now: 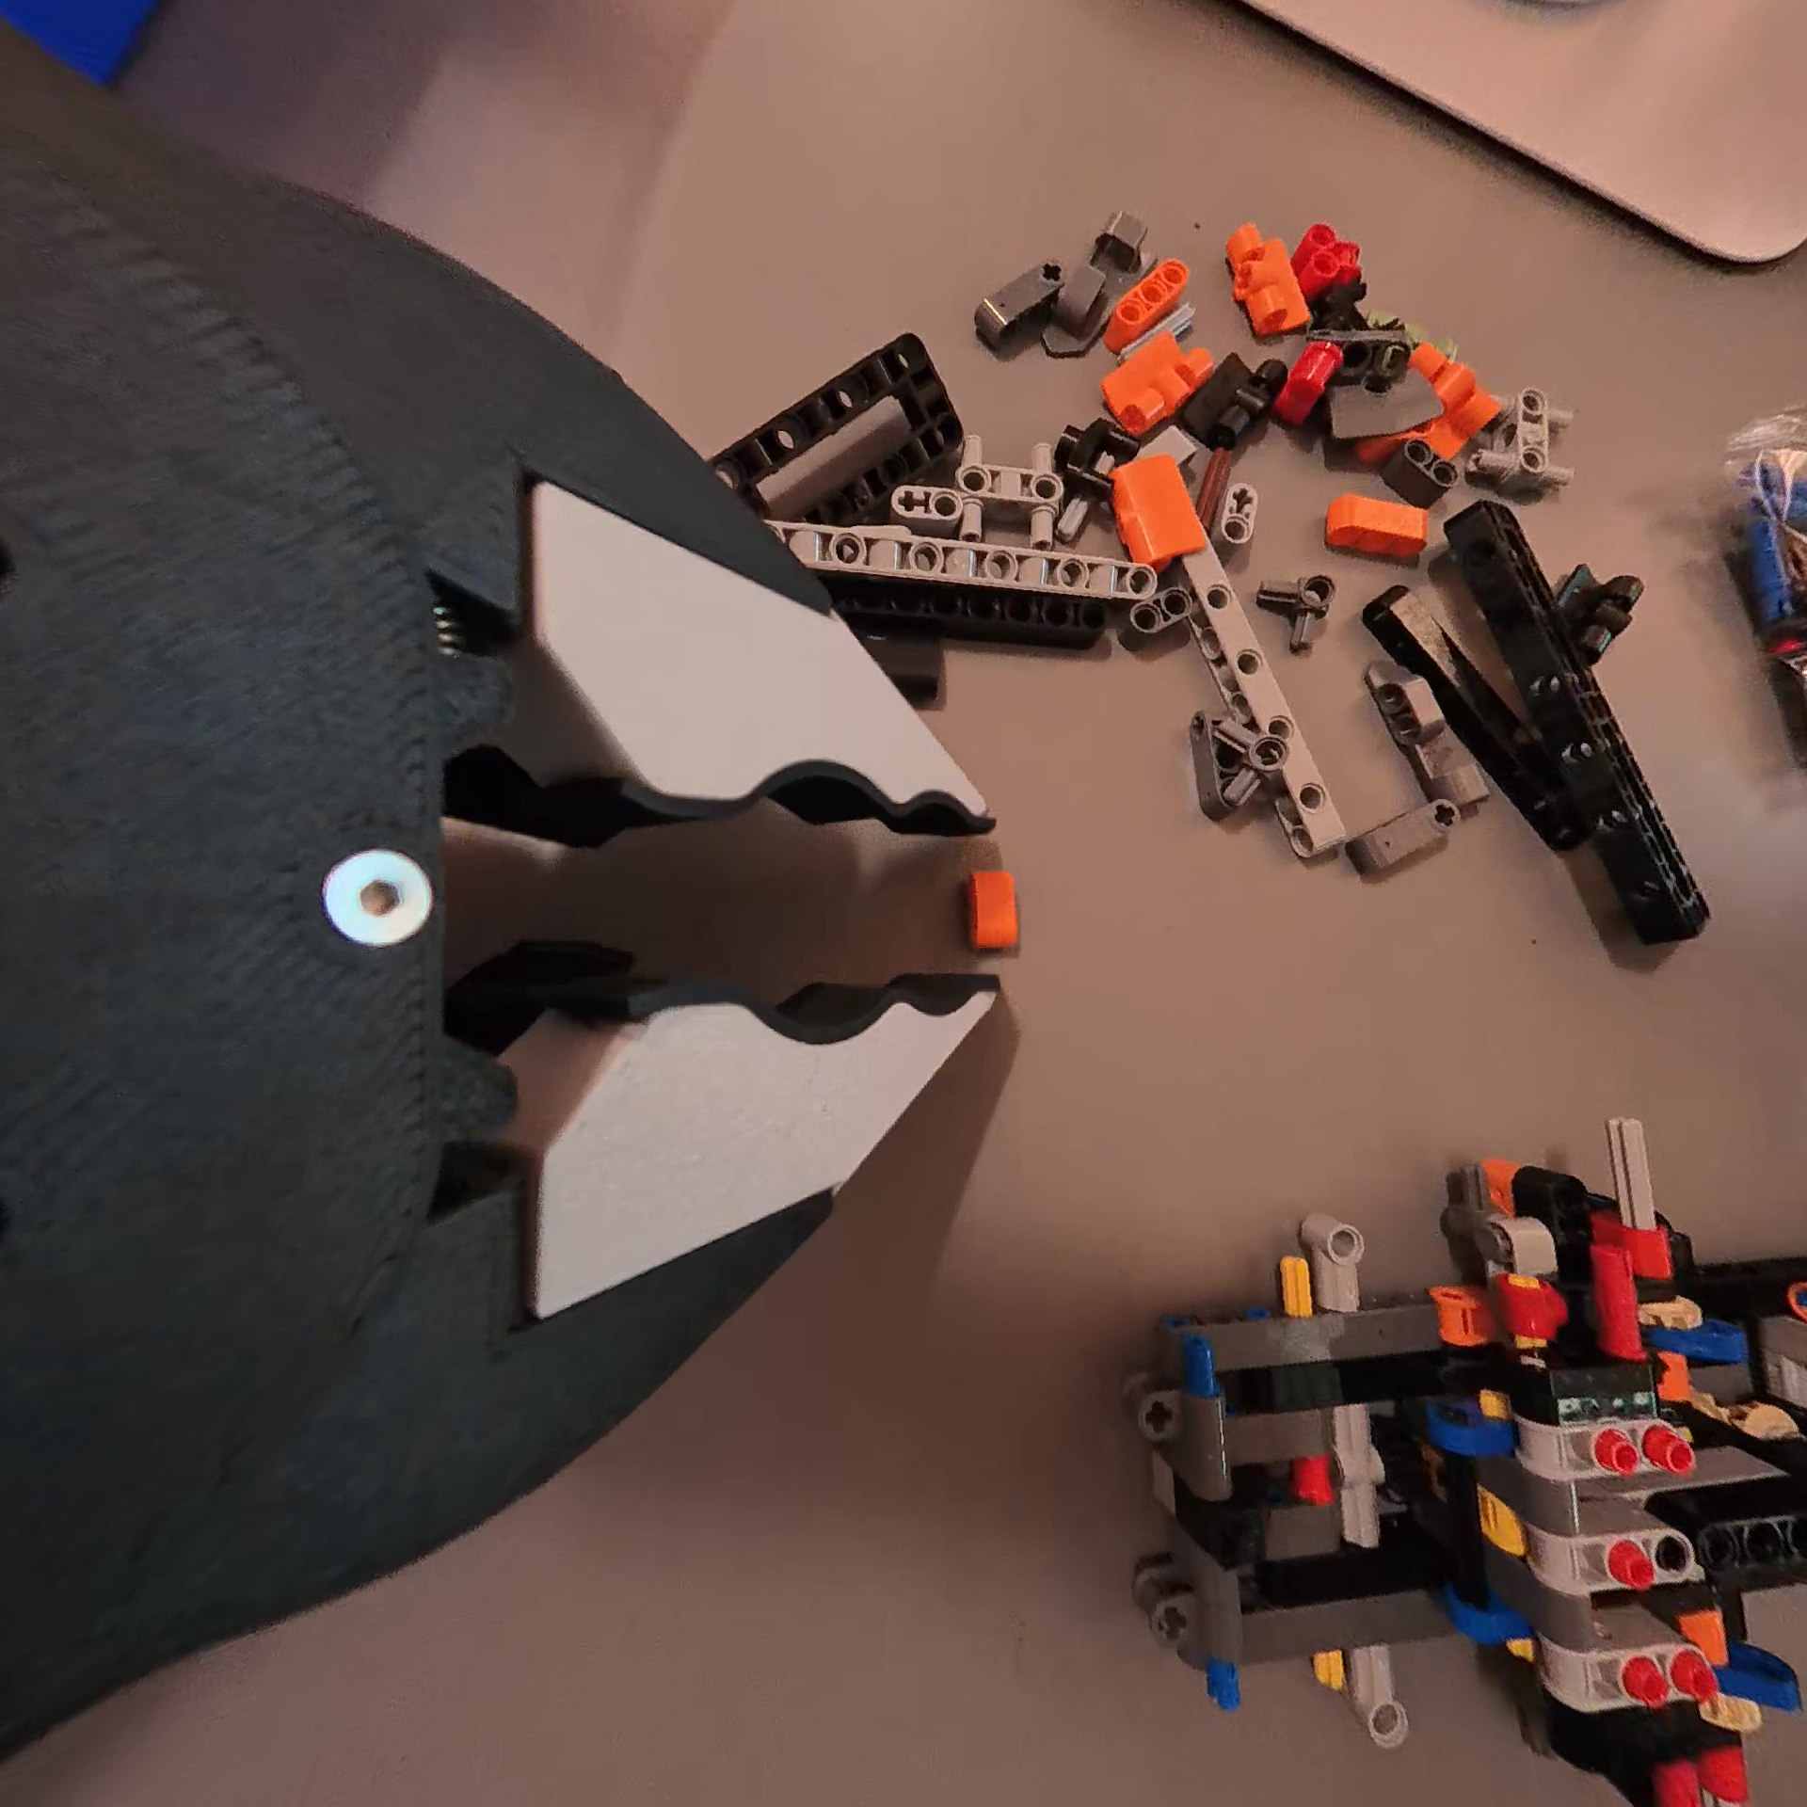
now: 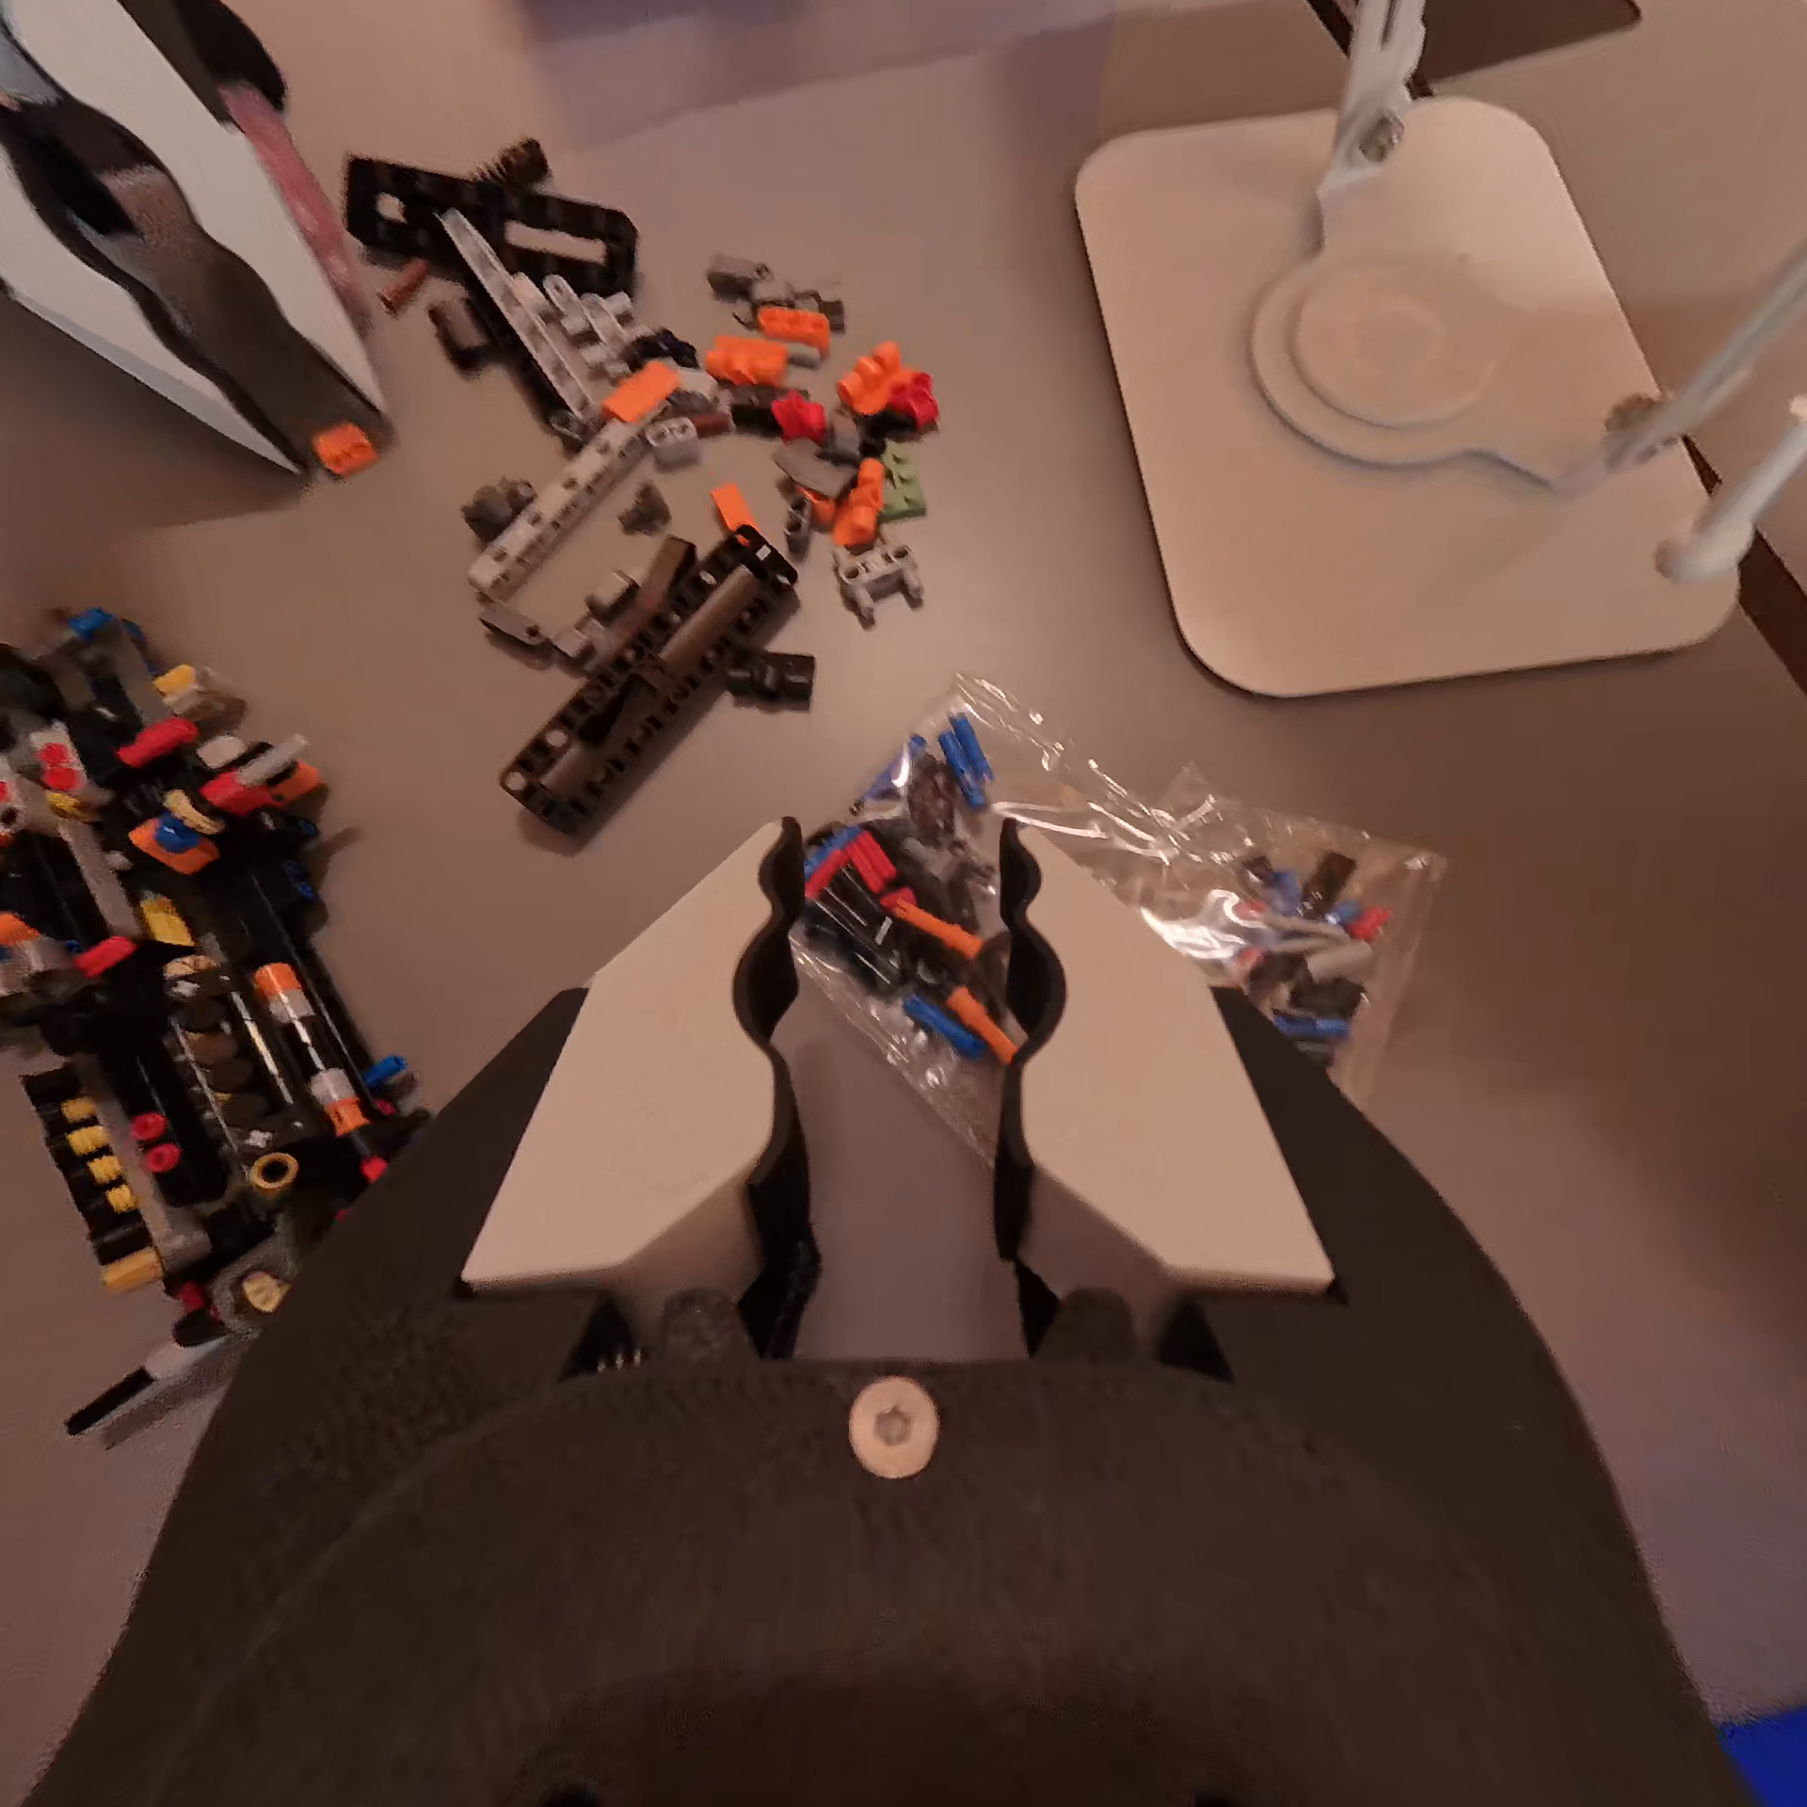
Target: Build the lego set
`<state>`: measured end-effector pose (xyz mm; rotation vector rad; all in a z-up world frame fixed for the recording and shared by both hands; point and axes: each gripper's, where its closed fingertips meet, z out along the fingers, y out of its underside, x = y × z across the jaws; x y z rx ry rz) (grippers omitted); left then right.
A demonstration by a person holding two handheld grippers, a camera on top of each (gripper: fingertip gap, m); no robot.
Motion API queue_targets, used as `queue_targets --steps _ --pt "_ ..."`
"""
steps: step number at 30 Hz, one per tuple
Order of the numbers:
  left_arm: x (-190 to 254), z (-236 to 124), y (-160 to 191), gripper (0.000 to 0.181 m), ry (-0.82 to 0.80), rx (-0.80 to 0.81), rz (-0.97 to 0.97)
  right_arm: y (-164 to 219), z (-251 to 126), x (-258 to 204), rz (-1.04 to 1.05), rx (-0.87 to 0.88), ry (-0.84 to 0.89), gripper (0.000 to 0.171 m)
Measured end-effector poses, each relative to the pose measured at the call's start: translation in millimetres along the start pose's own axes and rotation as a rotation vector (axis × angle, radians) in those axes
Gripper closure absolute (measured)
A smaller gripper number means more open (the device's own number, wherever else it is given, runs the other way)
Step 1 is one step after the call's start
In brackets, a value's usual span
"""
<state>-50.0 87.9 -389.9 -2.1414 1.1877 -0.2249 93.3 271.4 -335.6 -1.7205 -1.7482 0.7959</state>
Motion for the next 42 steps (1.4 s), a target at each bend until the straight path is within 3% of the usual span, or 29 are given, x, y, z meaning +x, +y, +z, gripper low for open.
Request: queue_targets --steps 1,10,18,21,25,29,36,40,42 --pt "0 -2 -1 0.153 0.003 0.004 -0.002 4 -1 4 0.001 -0.021 0.019 0.134" --pt "-32 -27 -37 0.152 -0.058 0.075 0.011 41 -16 48 0.298 -0.171 0.223 0.123" --pt "-94 16 -112 0.154 -0.095 0.075 0.08 71 1 49 0.384 -0.299 0.215 0.14" --pt "-108 32 -132 0.155 -0.105 0.071 0.117 73 4 52 0.371 -0.288 0.216 0.167" --pt "-112 52 -156 0.156 -0.054 0.123 0.053 65 6 45 0.358 -0.225 0.134 0.171" --pt "-116 87 -154 0.155 -0.003 0.076 0.018 51 2 38 0.302 -0.181 0.114 0.171" --pt "-123 121 -165 0.149 0.127 0.141 -0.059 11 -13 25 0.162 -0.05 0.114 0.171" --pt "-116 117 -173 0.181 0.241 0.221 -0.137 3 -19 23 0.161 -0.007 0.098 0.168" --pt "-114 112 -174 0.181 0.279 0.233 -0.155 3 -20 23 0.168 0.007 0.086 0.164"
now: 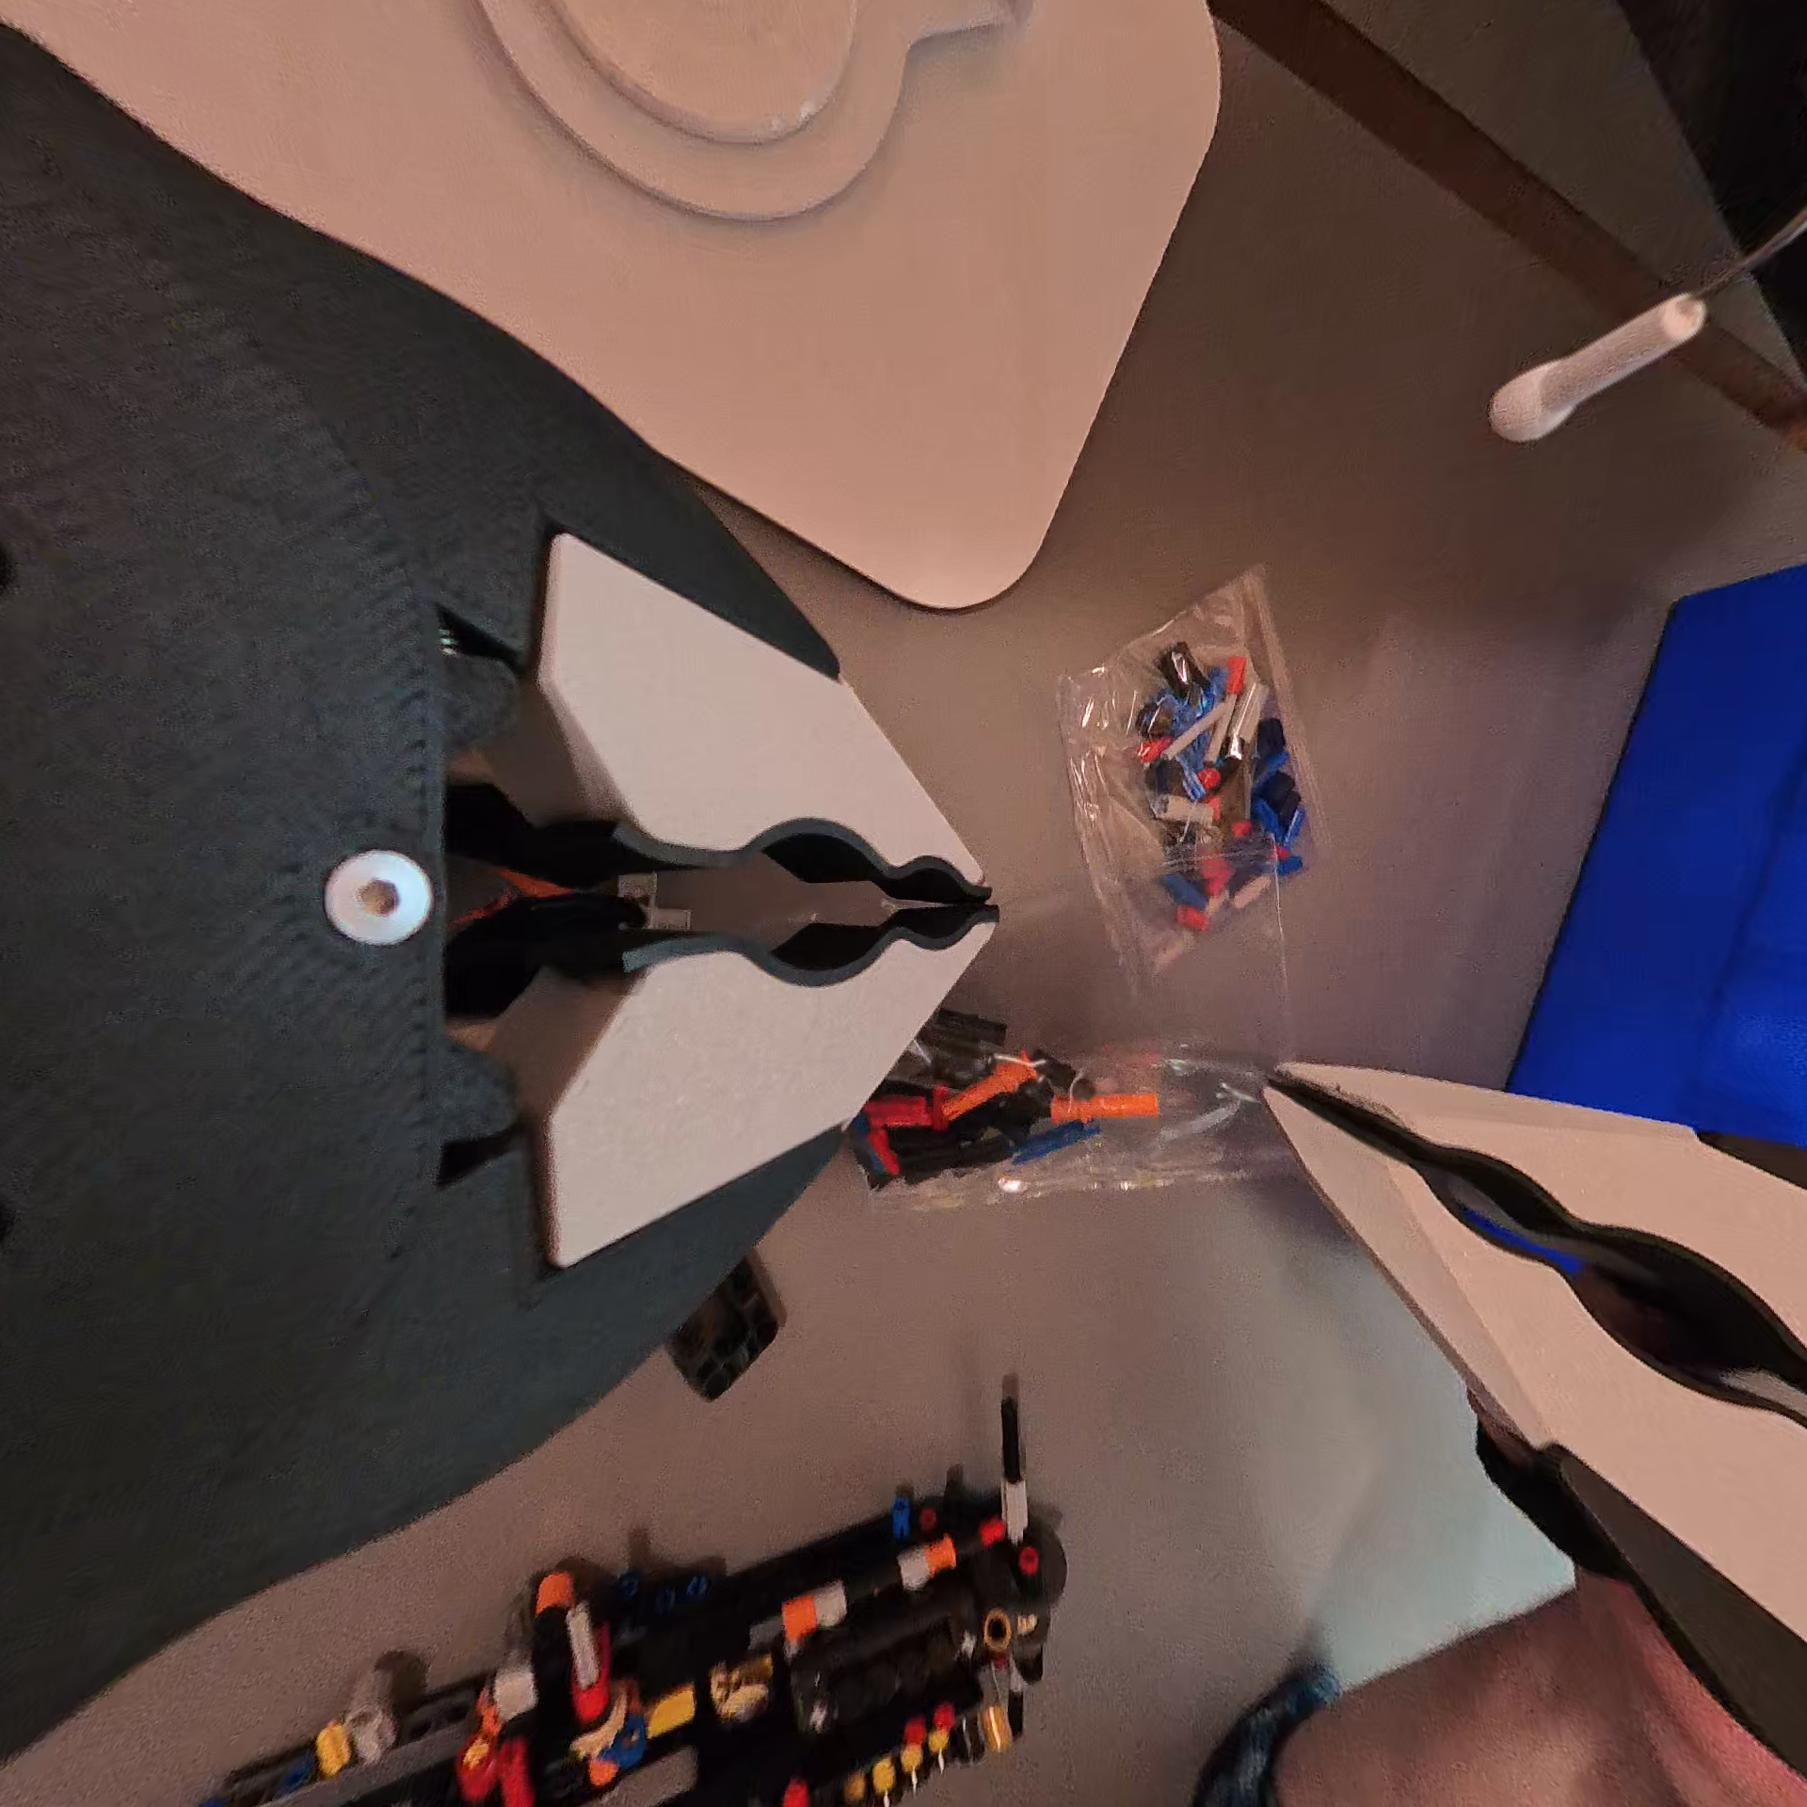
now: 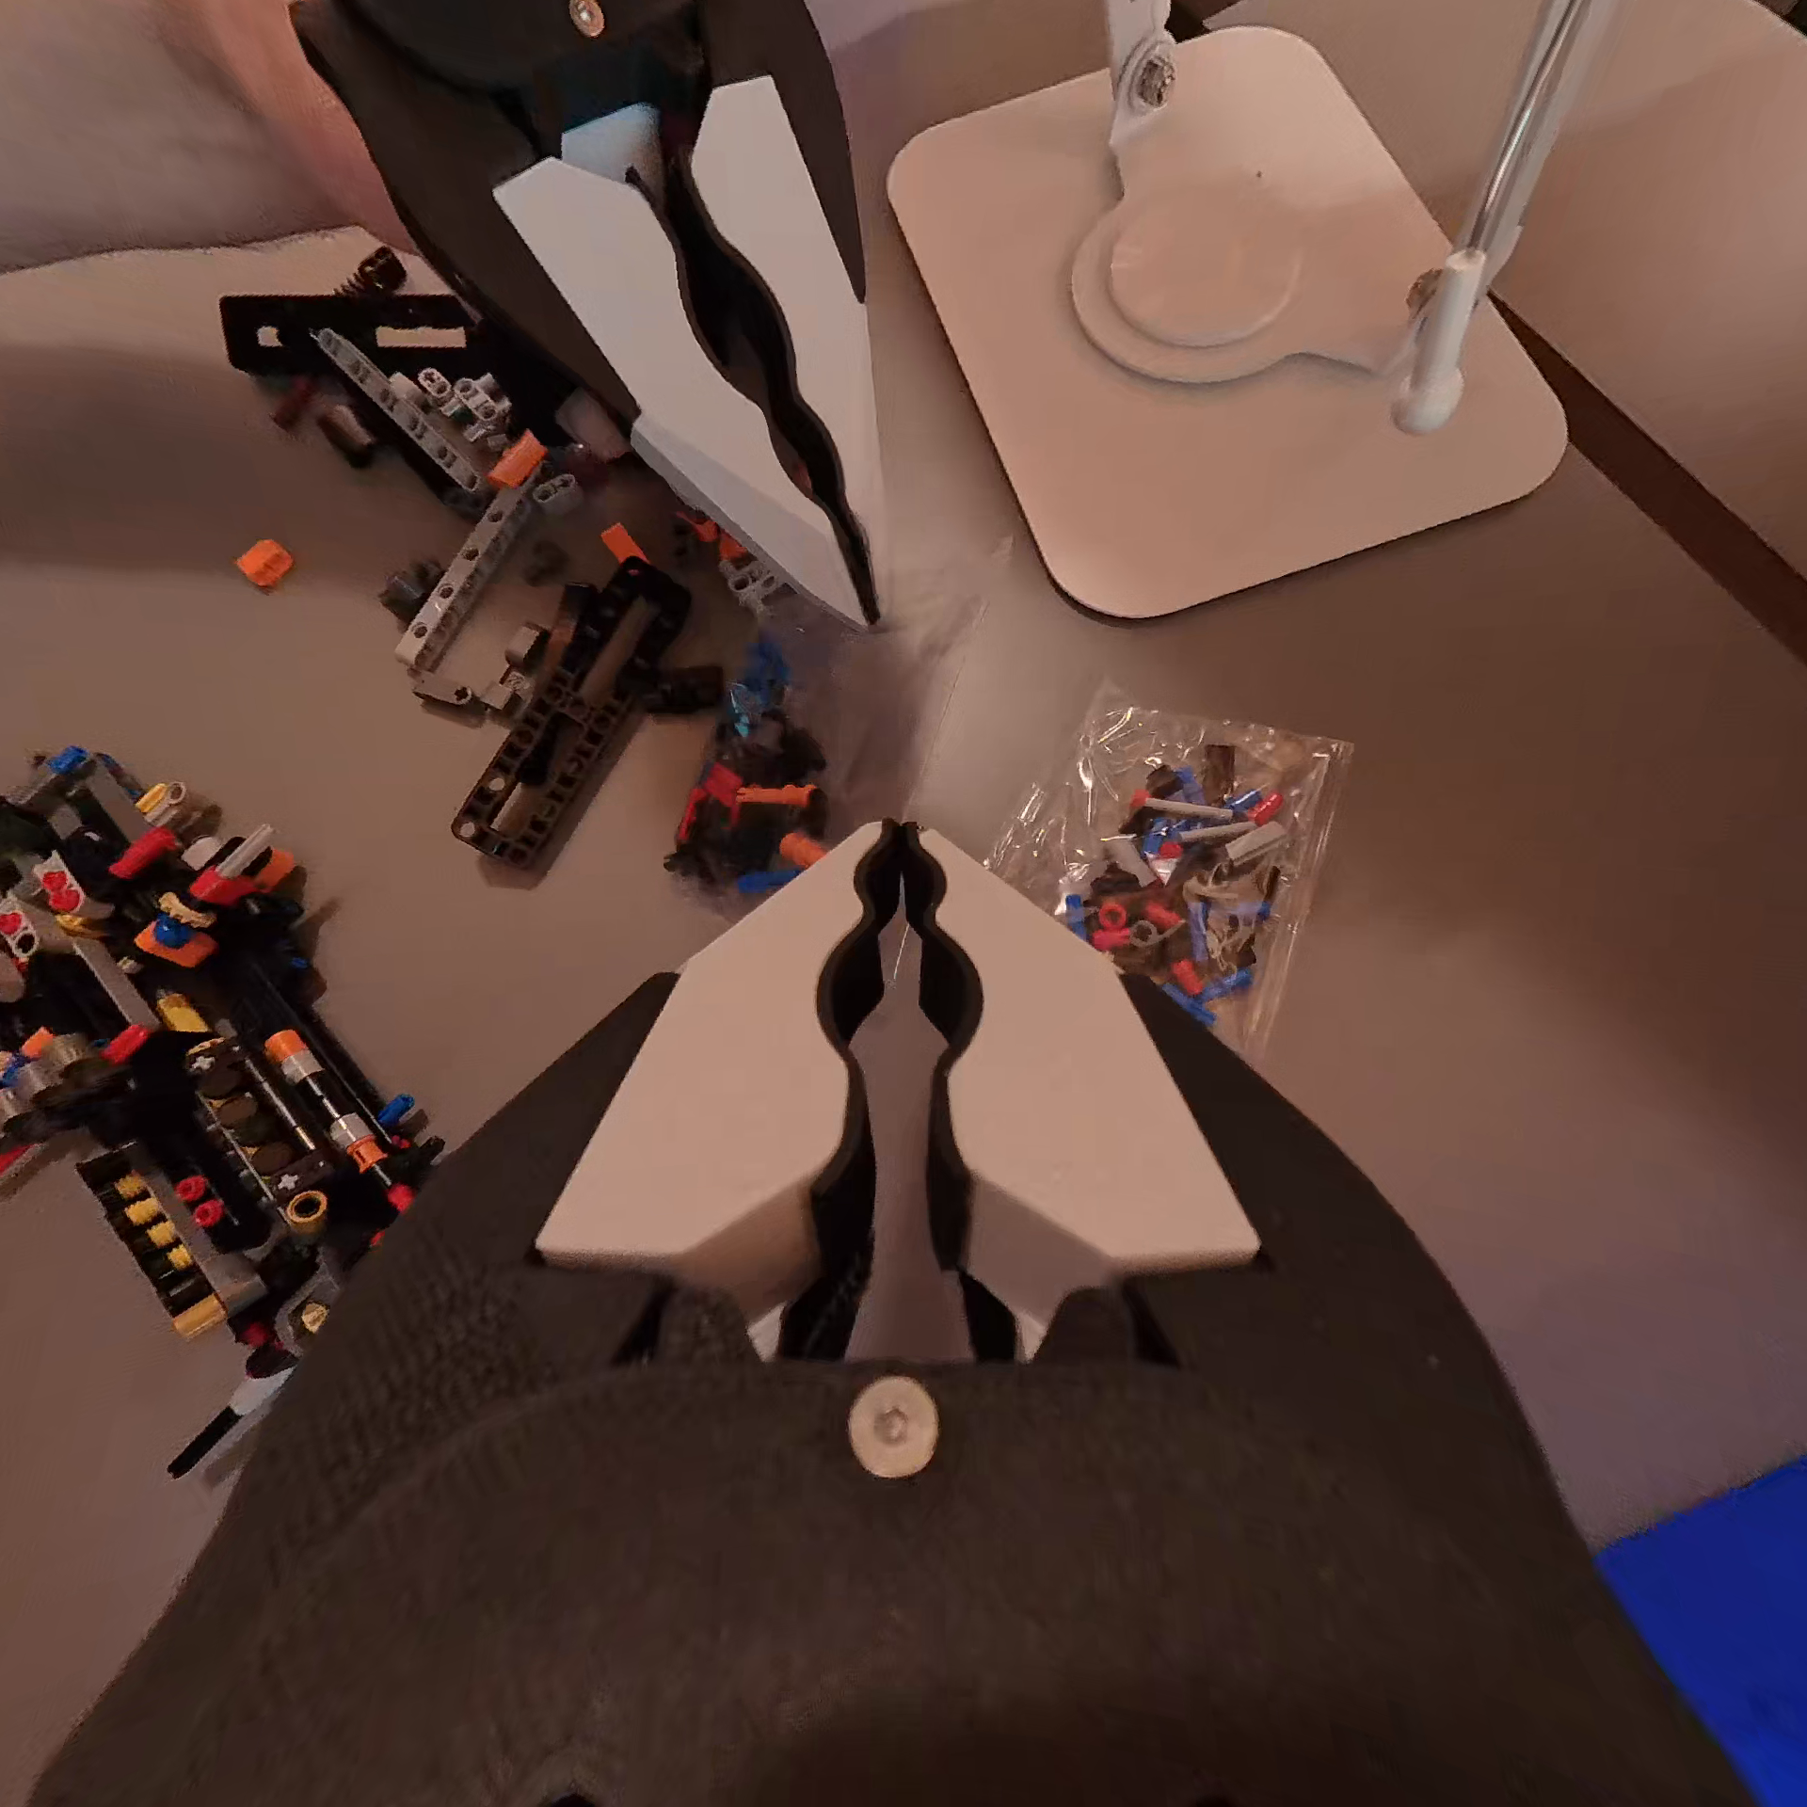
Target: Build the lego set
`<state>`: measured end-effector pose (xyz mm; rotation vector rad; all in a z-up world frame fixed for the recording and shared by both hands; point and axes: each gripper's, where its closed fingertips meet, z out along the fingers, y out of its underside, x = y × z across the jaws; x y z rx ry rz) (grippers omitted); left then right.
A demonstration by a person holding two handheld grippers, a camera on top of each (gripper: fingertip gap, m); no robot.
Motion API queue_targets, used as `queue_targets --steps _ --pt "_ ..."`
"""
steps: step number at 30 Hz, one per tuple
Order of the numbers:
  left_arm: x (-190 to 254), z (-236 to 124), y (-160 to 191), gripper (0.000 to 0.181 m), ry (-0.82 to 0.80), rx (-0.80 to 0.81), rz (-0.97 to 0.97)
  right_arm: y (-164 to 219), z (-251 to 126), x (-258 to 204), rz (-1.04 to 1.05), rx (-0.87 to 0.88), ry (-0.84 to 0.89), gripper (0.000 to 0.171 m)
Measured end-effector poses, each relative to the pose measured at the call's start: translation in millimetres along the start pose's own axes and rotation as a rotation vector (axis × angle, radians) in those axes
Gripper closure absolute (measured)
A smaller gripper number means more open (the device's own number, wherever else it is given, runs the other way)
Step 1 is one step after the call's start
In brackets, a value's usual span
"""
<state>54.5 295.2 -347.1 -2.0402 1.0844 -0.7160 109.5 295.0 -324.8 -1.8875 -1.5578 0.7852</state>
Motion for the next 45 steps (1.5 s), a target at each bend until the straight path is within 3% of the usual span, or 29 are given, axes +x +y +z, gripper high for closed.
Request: queue_targets --steps 2,4,8,13,18,20,31,39,45 --pt "1 -5 -3 0.181 -0.004 -0.001 0.027 -8 -2 0 -0.044 0.037 0.016 0.159" --pt "8 -11 -6 0.181 0.006 -0.02 0.084 -26 -5 -7 -0.094 0.109 0.016 0.136" --pt "16 -21 -18 0.181 -0.019 -0.079 0.245 -57 -3 -24 -0.256 0.155 0.005 0.131" --pt "28 -28 -28 0.181 0.007 -0.174 0.418 -62 2 -30 -0.456 0.028 -0.021 0.146" --pt "35 -28 -34 0.181 0.029 -0.243 0.538 -59 6 -35 -0.479 0.002 -0.076 0.168" --pt "35 -28 -35 0.181 0.034 -0.258 0.562 -52 10 -39 -0.483 -0.018 -0.099 0.17" --pt "40 -26 -39 0.181 0.094 -0.236 0.489 -48 7 -36 -0.471 0.022 -0.053 0.171" --pt "44 -26 -48 0.181 0.079 -0.082 0.387 -49 -2 -36 -0.3 0.112 -0.118 0.171" --pt "48 -23 -43 0.181 0.106 -0.106 0.368 -48 -3 -43 -0.333 0.152 -0.117 0.171"
